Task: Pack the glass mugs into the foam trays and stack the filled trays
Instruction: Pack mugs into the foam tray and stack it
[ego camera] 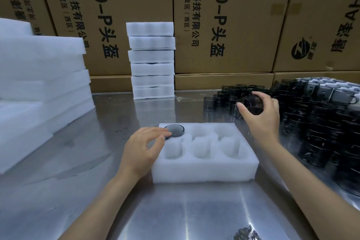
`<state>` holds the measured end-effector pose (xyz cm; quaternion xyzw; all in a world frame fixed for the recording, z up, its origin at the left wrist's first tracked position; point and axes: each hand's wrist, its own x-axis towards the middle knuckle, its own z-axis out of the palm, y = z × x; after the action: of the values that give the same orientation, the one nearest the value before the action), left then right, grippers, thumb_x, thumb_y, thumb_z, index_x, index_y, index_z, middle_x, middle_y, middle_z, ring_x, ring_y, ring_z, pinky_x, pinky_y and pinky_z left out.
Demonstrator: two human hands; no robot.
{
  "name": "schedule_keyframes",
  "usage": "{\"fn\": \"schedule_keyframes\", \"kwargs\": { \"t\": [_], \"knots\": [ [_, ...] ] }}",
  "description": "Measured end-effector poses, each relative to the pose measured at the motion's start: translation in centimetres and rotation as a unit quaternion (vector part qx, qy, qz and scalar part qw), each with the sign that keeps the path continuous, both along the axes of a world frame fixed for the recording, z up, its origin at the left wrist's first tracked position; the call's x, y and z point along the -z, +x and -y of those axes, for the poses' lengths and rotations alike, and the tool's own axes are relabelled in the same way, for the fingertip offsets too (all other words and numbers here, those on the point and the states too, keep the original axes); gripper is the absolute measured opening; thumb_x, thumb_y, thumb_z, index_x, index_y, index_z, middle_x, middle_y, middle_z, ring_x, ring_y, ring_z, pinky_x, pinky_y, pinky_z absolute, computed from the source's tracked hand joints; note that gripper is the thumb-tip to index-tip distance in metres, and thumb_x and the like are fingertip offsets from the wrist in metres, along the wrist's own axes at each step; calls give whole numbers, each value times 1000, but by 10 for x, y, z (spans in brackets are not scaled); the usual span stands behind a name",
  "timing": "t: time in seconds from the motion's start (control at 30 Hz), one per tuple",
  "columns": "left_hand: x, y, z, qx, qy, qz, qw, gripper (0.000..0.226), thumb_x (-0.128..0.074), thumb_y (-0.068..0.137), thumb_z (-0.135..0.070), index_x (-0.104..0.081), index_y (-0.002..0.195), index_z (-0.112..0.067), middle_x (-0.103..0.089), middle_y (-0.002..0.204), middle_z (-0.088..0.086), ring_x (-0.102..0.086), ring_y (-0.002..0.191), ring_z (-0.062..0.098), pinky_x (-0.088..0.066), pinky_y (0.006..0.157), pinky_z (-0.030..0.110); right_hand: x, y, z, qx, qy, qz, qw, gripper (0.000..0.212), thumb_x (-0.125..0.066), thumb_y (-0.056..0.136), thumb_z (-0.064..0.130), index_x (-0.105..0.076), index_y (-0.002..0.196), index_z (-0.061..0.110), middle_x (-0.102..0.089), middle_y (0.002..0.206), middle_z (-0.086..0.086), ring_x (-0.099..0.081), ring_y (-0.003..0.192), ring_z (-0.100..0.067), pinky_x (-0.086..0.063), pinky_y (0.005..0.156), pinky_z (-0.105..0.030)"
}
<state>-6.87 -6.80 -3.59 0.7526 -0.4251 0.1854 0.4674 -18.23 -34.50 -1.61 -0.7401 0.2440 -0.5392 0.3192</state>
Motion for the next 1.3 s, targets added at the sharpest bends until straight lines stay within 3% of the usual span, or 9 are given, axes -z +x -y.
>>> {"fn": "schedule_keyframes", "kwargs": {
  "t": [0.13, 0.27, 0.37, 0.6, 0.9, 1.03, 1.13, 1.2, 1.3],
  "knots": [
    [0, 1, 1, 2, -2, 3, 1000, 48, -37, 79, -46, -76, 88, -20, -70, 95, -18, -61, 99, 5, -43, 91, 29, -27, 7, -47, -96, -60, 33, 993, 47, -79, 70, 37, -51, 106, 24, -46, 103, 4, -48, 86, 6, -38, 74, -4],
    [1, 1, 0, 0, -5, 12, 1000, 46, -38, 80, -44, -76, 88, -20, -68, 94, -21, -60, 97, 1, -42, 90, 23, -26, 21, -89, -127, -130, -62, 981, 51, -82, 67, 35, -47, 99, 20, -47, 101, 5, -49, 90, -8, -43, 76, -21],
    [1, 2, 1, -4, 1, 19, 1000, 45, -39, 80, -43, -77, 88, -20, -68, 94, -21, -61, 96, 4, -41, 88, 21, -15, 27, -98, -141, -133, -159, 968, 51, -79, 71, 40, -45, 103, 19, -53, 102, 10, -48, 98, -18, -42, 76, -31],
    [-1, 0, 0, -8, 14, 7, 1000, 47, -37, 79, -46, -76, 89, -21, -70, 96, -18, -60, 99, 4, -39, 89, 17, -16, 23, -92, -109, -125, -215, 963, 36, -66, 78, 53, -59, 108, 34, -62, 98, 13, -50, 99, -13, -39, 75, -28],
    [-5, 1, -2, -28, 52, 61, 996, 42, -39, 81, -44, -75, 90, -25, -64, 94, -27, -57, 94, 3, -41, 85, 24, -13, 23, -95, -85, -160, -315, 932, 58, -46, 84, 66, -46, 136, 40, -62, 108, 10, -45, 114, -15, -38, 72, -30],
    [-9, 2, -3, -24, 92, 81, 992, 45, -37, 82, -48, -74, 96, -27, -66, 102, -23, -55, 98, 2, -40, 87, 26, -13, 21, -92, -123, -120, -299, 939, 63, -34, 91, 63, -25, 148, 37, -51, 133, 14, -35, 127, -11, -32, 78, -30],
    [-15, 4, -4, -7, 176, 94, 980, 54, -30, 84, -53, -67, 116, -29, -61, 123, -16, -51, 114, 5, -33, 99, 25, -15, 14, -86, -141, -123, -263, 947, 56, -31, 96, 52, -20, 149, 36, -29, 150, 21, -23, 134, 0, -34, 93, -29],
    [-18, 4, -4, -5, 229, 107, 968, 55, -29, 88, -53, -55, 130, -31, -49, 138, -16, -40, 127, 4, -21, 106, 22, -15, 8, -81, -151, -142, -282, 937, 55, -31, 98, 48, -17, 150, 35, -17, 155, 23, -13, 141, -1, -30, 108, -33],
    [-22, 1, -2, 10, 271, 93, 958, 61, -23, 88, -59, -31, 145, -38, -23, 151, -24, -17, 139, -2, -6, 113, 24, -14, 4, -79, -183, -150, -307, 922, 58, -29, 97, 51, -11, 150, 37, -5, 155, 27, -3, 142, 4, -19, 113, -33]
  ]
}}
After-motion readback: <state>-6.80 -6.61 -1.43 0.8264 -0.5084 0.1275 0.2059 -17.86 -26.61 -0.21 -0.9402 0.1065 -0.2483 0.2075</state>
